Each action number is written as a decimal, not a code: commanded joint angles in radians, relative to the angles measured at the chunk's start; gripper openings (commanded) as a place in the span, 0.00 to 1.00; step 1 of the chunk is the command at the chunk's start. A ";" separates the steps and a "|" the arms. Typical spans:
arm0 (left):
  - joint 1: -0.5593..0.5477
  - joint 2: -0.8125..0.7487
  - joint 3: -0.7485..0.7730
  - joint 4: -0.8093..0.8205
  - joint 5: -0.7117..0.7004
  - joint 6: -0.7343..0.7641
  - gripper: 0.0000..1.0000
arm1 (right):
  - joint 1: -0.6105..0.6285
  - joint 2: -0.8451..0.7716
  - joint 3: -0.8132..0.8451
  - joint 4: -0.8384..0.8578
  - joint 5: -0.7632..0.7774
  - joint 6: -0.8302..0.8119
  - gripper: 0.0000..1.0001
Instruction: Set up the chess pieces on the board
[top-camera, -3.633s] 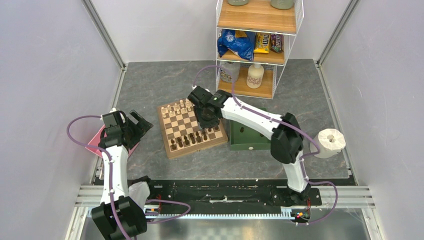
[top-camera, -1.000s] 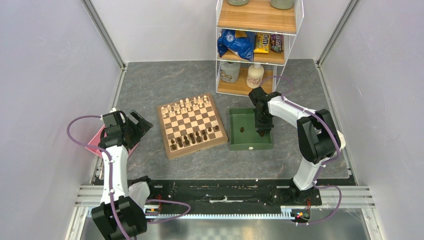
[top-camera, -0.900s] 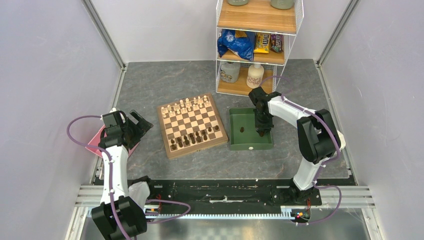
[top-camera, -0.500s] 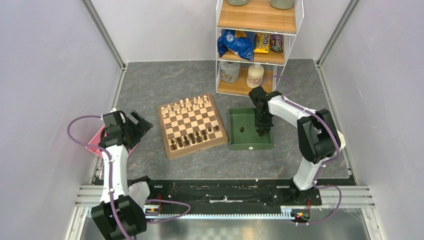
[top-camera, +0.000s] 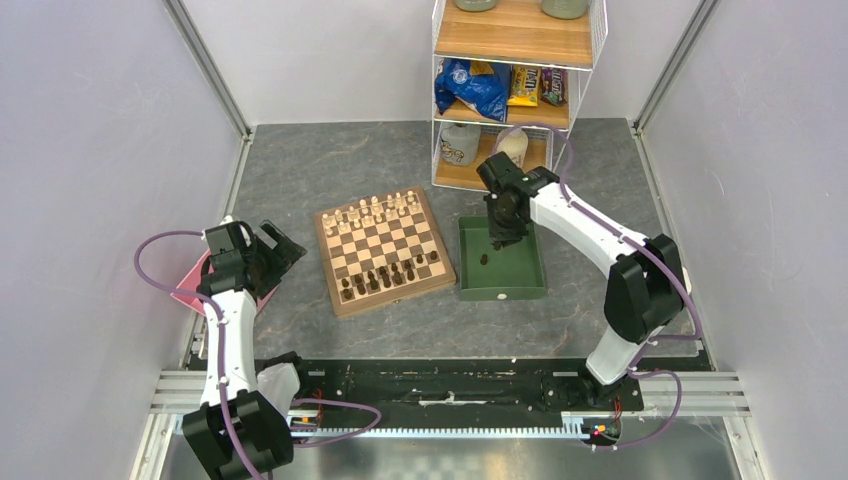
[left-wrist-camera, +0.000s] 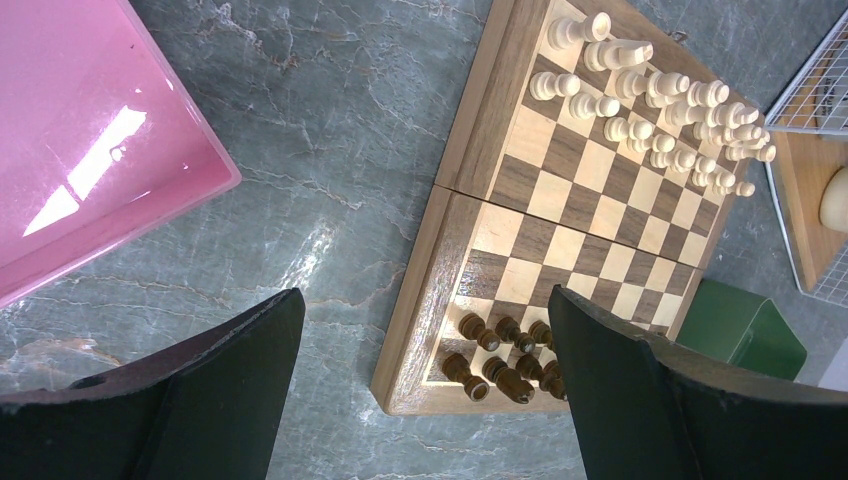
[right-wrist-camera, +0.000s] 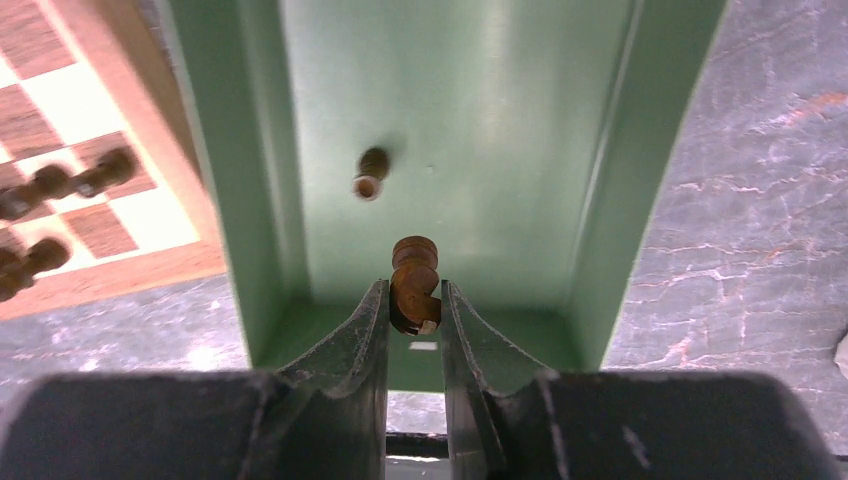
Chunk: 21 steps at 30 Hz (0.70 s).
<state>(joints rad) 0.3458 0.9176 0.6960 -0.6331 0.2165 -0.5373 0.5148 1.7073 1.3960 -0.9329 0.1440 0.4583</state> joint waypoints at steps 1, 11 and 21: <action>0.005 -0.004 0.012 0.018 0.019 0.022 0.99 | 0.076 -0.037 0.088 -0.038 -0.009 0.032 0.18; 0.005 -0.011 0.013 0.018 0.019 0.023 0.99 | 0.265 0.103 0.220 -0.009 -0.059 0.072 0.19; 0.005 -0.013 0.013 0.018 0.020 0.023 0.99 | 0.348 0.251 0.309 0.021 -0.082 0.089 0.19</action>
<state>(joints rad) 0.3458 0.9173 0.6960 -0.6327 0.2165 -0.5373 0.8490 1.9293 1.6447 -0.9360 0.0753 0.5282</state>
